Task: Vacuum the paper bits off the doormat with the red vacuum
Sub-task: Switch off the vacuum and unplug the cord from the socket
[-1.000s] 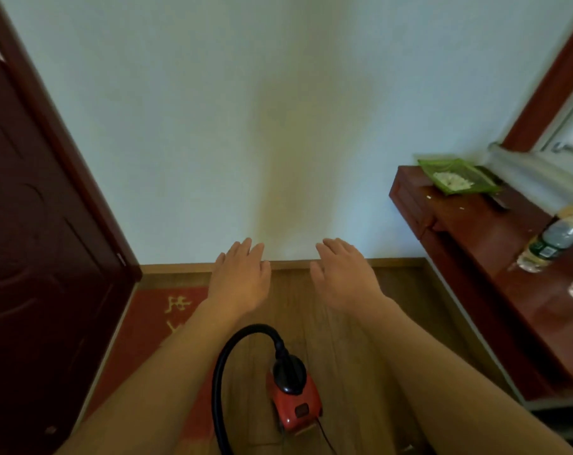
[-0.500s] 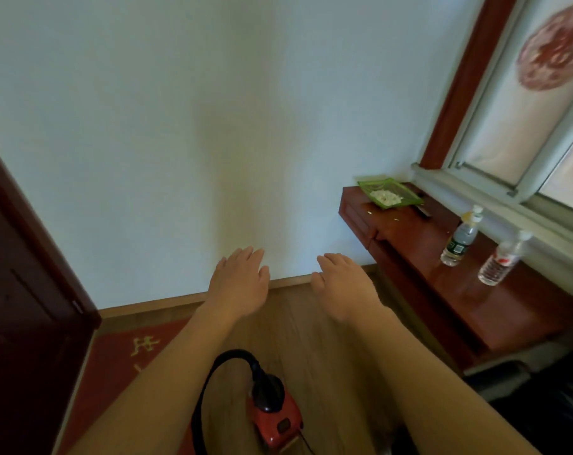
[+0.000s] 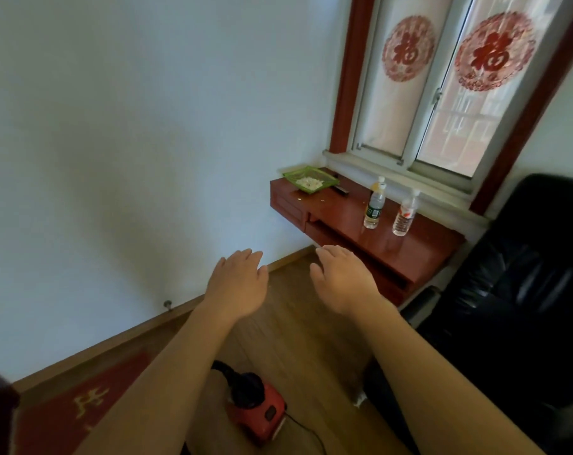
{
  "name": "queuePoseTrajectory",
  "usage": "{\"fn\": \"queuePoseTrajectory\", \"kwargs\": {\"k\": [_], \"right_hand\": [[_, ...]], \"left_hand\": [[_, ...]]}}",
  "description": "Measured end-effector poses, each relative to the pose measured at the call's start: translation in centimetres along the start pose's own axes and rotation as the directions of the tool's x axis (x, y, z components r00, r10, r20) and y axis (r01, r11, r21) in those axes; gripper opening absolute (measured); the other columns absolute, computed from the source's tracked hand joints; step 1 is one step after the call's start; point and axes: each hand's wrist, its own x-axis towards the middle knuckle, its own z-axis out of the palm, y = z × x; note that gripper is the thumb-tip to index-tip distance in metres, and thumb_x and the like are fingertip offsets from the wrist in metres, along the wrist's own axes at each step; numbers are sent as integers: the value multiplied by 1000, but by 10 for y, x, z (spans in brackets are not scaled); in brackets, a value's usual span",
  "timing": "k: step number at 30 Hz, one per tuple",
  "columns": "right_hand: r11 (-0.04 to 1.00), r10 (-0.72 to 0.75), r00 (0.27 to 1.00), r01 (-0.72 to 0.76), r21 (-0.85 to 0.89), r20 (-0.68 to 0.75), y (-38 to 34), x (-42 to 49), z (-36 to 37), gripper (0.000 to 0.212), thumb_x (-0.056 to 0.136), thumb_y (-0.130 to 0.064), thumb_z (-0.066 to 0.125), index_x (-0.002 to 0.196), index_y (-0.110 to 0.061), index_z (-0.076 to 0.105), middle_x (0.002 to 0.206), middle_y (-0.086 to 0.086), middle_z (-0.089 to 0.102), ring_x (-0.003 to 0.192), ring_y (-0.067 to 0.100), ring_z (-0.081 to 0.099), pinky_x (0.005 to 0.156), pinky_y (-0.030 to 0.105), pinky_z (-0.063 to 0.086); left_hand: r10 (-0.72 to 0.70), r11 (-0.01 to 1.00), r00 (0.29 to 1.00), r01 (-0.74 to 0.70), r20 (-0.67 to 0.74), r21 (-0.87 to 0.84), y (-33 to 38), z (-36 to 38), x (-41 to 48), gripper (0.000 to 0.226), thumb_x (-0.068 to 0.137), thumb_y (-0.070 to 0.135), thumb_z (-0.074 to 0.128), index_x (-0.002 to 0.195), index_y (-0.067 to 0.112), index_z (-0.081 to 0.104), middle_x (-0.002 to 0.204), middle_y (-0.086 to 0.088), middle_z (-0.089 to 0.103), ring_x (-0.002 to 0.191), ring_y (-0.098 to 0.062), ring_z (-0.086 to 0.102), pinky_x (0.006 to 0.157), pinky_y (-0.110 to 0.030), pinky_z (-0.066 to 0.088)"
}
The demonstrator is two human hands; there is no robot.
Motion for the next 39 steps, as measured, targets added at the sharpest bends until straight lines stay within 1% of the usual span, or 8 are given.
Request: {"fn": "queuePoseTrajectory", "kwargs": {"k": [4,8,19,24,28,31,35,39], "right_hand": [[997,81,996,-81,9,-42,18,-29,-11,45,105,-37,33,139,-14,53,144,3,52,135,21,44,117,38,31],[985,173,981,-173,5,-83,50,-64,-26,38,104,-39,35,124,-17,60,128,0,58,123,19,51,109,36,39],[938,329,931,-341,-58,-158,150,-200,-73,44,105,-36,32,131,-12,57,138,5,55,130,24,46,113,36,34],[907,407,897,-420,-43,-173,200,-277,-94,45,106,-36,32,137,-11,53,143,5,52,136,24,42,117,39,29],[871,477,859,-491,-33,-187,240,-337,-108,47,106,-38,32,141,-12,50,147,4,49,139,23,39,120,39,27],[846,518,833,-533,-27,-195,265,-376,-117,47,106,-36,32,140,-10,51,146,5,49,139,23,39,119,39,27],[791,593,774,-611,-17,-221,300,-424,-127,43,104,-36,32,130,-11,56,132,4,56,130,26,47,111,38,35],[739,651,715,-674,-2,-254,330,-458,-130,43,104,-35,33,132,-11,56,135,6,56,128,24,47,111,38,36]], "left_hand": [[72,997,997,-73,35,12,22,0,-3,53,108,44,27,158,26,29,167,1,24,154,-23,22,126,-42,15],[148,989,988,-148,49,-3,60,5,-11,52,108,45,27,156,26,32,166,1,28,153,-24,26,126,-43,16],[341,940,936,-337,83,-56,195,37,-72,50,109,41,29,156,24,34,162,0,36,149,-21,33,123,-44,28],[455,890,885,-450,97,-69,275,53,-119,41,109,33,32,144,20,48,148,-1,50,140,-18,41,117,-38,29],[542,840,831,-537,128,-75,336,74,-147,49,110,34,28,156,18,35,160,0,37,149,-19,29,122,-39,20],[588,809,796,-580,143,-100,374,88,-162,50,110,34,28,156,18,35,161,1,36,150,-18,27,123,-39,18],[661,749,730,-652,171,-115,424,112,-179,51,109,34,29,157,16,33,163,-2,33,152,-20,25,123,-40,18],[708,705,680,-697,192,-131,467,134,-189,52,109,36,30,158,18,32,165,-2,30,153,-19,23,125,-39,18]]}}
